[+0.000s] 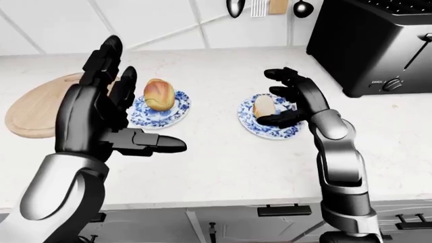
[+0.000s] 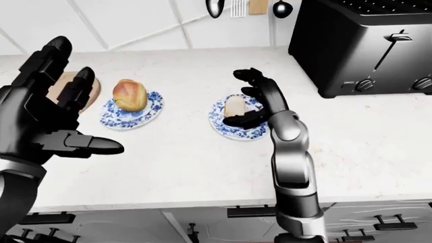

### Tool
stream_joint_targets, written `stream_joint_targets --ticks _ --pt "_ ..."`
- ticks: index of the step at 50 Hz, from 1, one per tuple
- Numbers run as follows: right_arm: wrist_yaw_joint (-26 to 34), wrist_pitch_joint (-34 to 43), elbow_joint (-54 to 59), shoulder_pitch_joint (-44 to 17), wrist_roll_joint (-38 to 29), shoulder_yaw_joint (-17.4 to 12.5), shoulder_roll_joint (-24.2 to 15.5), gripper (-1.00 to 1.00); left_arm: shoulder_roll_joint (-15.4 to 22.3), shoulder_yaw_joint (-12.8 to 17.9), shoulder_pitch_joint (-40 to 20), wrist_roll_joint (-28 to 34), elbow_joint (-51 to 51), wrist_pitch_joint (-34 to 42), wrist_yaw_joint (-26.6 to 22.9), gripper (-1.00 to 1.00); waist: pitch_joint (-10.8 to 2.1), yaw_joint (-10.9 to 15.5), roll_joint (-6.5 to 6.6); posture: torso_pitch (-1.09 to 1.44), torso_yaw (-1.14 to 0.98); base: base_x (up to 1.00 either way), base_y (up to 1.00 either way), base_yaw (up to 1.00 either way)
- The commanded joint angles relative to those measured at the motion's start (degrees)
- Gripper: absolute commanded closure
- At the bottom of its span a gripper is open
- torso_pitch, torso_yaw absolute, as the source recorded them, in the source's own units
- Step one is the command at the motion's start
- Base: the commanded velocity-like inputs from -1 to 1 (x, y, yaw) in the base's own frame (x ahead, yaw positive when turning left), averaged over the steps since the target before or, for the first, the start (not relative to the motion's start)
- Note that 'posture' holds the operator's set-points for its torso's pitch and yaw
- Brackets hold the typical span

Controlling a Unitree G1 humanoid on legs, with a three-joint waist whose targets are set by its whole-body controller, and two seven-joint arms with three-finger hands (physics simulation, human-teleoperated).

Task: Place all breads on the cutting board.

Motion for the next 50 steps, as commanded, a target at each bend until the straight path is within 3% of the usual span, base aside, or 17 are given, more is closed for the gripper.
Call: stream_joint_targets --ticks 1,14,23,30,33,35,39,50 --pt "-0.6 -2.4 -1.6 -1.8 -0.3 -0.5 -0.5 -0.38 0.5 0.6 -1.1 0.2 -1.0 -1.6 0.0 -1.00 -1.33 0.0 -0.02 0.00 0.00 0.00 0.00 0.00" --pt "-1.6 -6.2 3.3 -1.9 -2.3 0.3 -0.1 -0.33 1.0 1.2 -1.5 -0.7 -0.8 -1.4 0.4 -1.00 -1.27 -0.1 -0.08 0.00 0.00 0.00 0.00 0.00" --pt "-1.6 -7.3 3.3 -0.9 -3.4 0.2 0.2 -0.04 1.4 1.5 -1.3 -2.0 -1.1 -1.6 1.2 -1.00 -1.32 0.0 -0.04 0.00 0.00 0.00 0.00 0.00" --pt "-1.8 -9.7 4.3 0.2 -6.0 0.8 0.4 -0.06 1.6 1.4 -0.4 -2.4 -1.1 -2.5 1.4 -1.00 -1.42 0.0 -0.08 0.00 0.00 0.00 0.00 0.00" --pt "-1.9 -11.0 5.1 0.5 -7.0 1.0 0.6 0.03 1.6 1.4 -0.2 -2.4 -1.1 -2.6 1.3 -1.00 -1.49 0.0 -0.12 0.00 0.00 0.00 0.00 0.00" --pt "-1.7 -11.2 5.1 0.7 -7.6 1.1 0.8 0.27 1.7 1.4 -0.2 -2.3 -1.0 -2.8 1.2 -1.00 -1.52 0.0 -0.14 0.00 0.00 0.00 0.00 0.00" --pt "-1.7 -12.0 5.8 0.7 -8.0 1.0 1.0 0.57 1.6 1.3 -0.2 -2.3 -1.1 -2.7 1.4 -1.00 -1.57 0.0 -0.18 0.00 0.00 0.00 0.00 0.00" --pt "0.7 -5.5 -1.4 -2.0 -6.8 -0.7 -0.1 0.64 1.7 1.5 -0.6 -3.1 -1.3 -2.1 2.0 -1.00 -1.50 0.0 -0.13 0.00 0.00 0.00 0.00 0.00"
